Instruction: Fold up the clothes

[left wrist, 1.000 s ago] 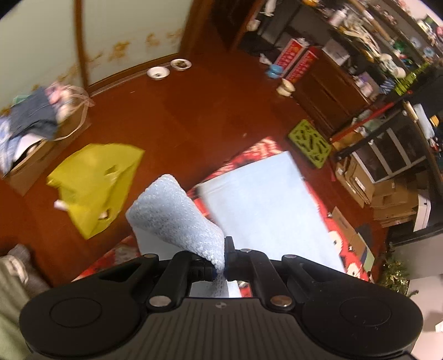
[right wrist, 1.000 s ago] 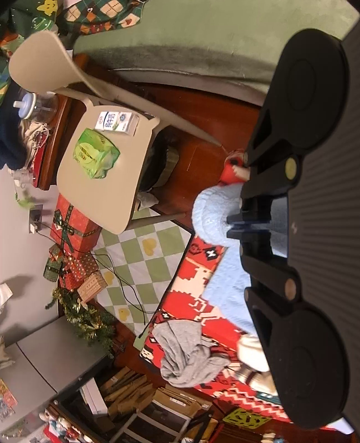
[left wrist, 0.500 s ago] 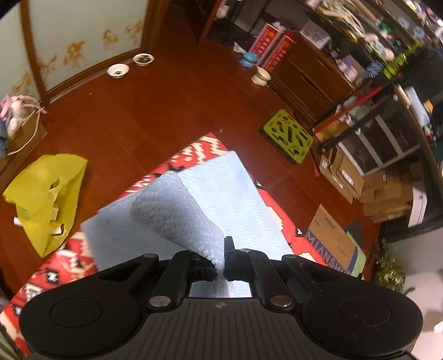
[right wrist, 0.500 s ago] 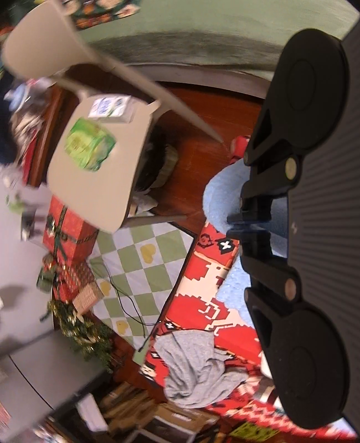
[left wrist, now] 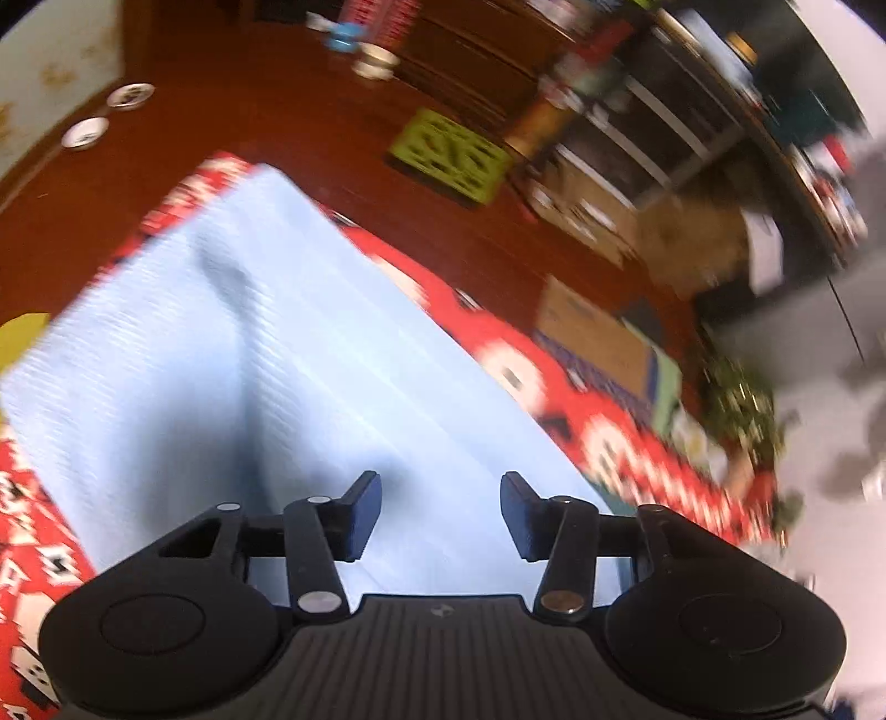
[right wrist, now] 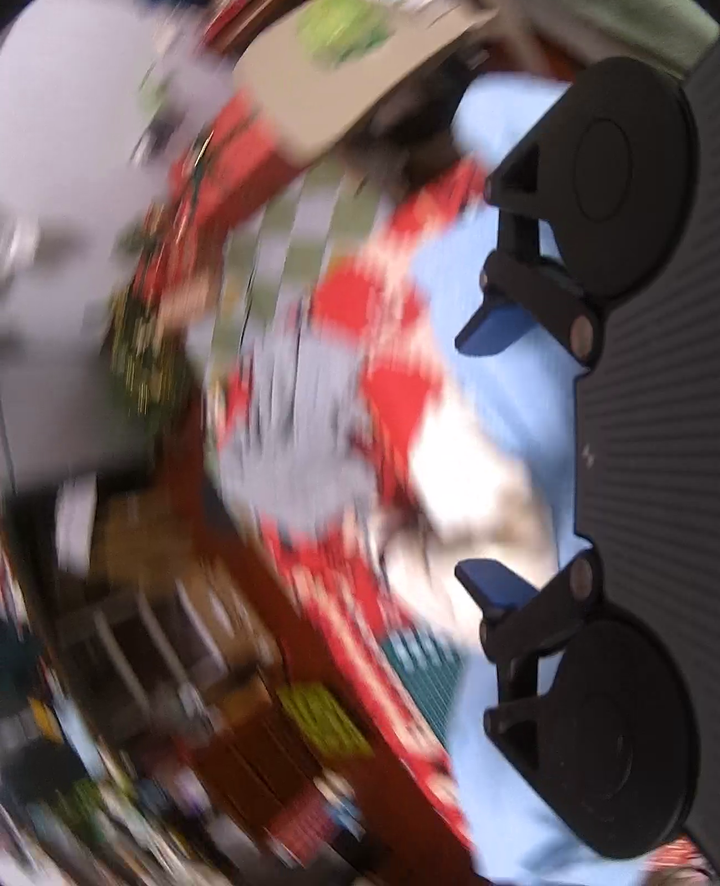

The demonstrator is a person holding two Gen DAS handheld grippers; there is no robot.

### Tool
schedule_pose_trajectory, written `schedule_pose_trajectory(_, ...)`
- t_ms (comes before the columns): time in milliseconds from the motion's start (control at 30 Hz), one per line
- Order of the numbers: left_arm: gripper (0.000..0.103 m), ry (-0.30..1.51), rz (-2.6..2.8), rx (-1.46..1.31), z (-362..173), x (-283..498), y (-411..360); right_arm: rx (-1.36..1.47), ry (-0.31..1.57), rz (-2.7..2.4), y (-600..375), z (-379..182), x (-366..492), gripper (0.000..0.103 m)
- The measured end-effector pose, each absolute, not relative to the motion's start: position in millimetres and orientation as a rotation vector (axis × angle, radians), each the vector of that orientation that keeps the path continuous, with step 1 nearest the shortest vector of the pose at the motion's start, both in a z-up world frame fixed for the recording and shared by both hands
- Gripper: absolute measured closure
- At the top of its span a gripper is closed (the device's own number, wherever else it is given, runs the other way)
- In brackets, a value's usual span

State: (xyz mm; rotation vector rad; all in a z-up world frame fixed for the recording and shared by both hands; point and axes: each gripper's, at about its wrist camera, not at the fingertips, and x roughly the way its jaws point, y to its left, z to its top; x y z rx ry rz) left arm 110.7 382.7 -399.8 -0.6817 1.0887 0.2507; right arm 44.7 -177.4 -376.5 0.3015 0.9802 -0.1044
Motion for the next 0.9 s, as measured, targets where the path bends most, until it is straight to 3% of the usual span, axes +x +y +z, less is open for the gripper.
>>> schedule_pose_trajectory(100, 0.049, 1.12, 0.197, -0.643, -402.6, 111.3, 344.2, 0.2, 1.018, -0.012, -142.3, -396.1, 71.1, 0.005)
schedule_pose_trajectory(167, 0.036, 1.14, 0.178, -0.622, -406.2, 109.2, 317.4, 0.139, 1.048, 0.02, -126.5, -412.8, 88.2, 0.005)
schedule_pose_trajectory(400, 0.033, 1.19, 0.178, -0.558, -425.9, 93.7, 232.9, 0.021, 1.135, 0.129, -102.0, -467.0, 122.4, 0.006)
schedule_pose_trajectory(433, 0.033, 1.191, 0.184, -0.565, -428.5, 91.1, 225.3, -0.013, 1.12, 0.155, -98.6, -469.8, 123.3, 0.009)
schedule_pose_trajectory(467, 0.033, 1.195, 0.189, -0.575, -431.6, 89.3, 218.2, -0.035, 1.102, 0.193, -97.2, -470.8, 122.6, 0.026)
schedule_pose_trajectory(500, 0.033, 1.2, 0.194, -0.586, -434.7, 87.7, 211.3, -0.026, 1.098, 0.237, -97.5, -471.6, 123.8, 0.053)
schedule_pose_trajectory(567, 0.034, 1.216, 0.198, -0.597, -439.7, 84.7, 197.5, 0.04, 1.111, 0.28, -100.8, -469.6, 129.1, 0.071)
schedule_pose_trajectory(733, 0.04, 1.242, 0.186, -0.623, -439.3, 78.8, 178.5, 0.136, 1.093, 0.302, -123.7, -446.2, 145.7, 0.076)
schedule_pose_trajectory(900, 0.04, 1.23, 0.181, -0.634, -432.3, 80.3, 172.1, 0.229, 0.999, 0.262, -179.0, -394.0, 175.1, 0.077)
